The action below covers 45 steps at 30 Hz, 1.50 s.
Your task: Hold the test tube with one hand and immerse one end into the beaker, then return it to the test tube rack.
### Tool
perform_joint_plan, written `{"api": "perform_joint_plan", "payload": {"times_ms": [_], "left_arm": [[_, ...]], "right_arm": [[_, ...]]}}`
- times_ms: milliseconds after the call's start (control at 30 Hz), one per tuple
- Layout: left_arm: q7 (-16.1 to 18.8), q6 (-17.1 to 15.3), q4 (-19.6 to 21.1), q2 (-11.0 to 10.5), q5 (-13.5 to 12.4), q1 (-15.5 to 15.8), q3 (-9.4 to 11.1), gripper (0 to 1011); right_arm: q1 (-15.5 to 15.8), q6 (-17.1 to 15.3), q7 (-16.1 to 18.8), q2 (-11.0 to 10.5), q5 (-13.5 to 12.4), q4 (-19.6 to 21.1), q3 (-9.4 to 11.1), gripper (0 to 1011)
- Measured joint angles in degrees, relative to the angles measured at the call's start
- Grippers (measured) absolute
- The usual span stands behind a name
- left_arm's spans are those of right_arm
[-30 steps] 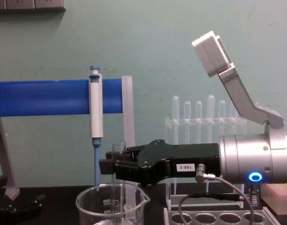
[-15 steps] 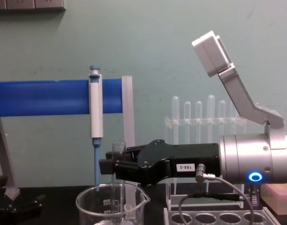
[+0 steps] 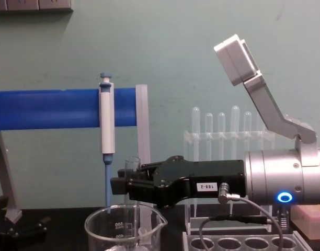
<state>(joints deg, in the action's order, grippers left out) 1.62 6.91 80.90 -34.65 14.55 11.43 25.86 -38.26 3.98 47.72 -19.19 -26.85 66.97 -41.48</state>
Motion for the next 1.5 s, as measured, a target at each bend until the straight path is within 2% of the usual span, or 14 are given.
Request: {"api": "perform_joint_plan", "payload": {"times_ms": [1500], "left_arm": [[0.0, 0.0, 0.0, 0.0, 0.0, 0.0, 0.0, 1000]], "right_arm": [[0.0, 0.0, 0.0, 0.0, 0.0, 0.0, 0.0, 228]]}}
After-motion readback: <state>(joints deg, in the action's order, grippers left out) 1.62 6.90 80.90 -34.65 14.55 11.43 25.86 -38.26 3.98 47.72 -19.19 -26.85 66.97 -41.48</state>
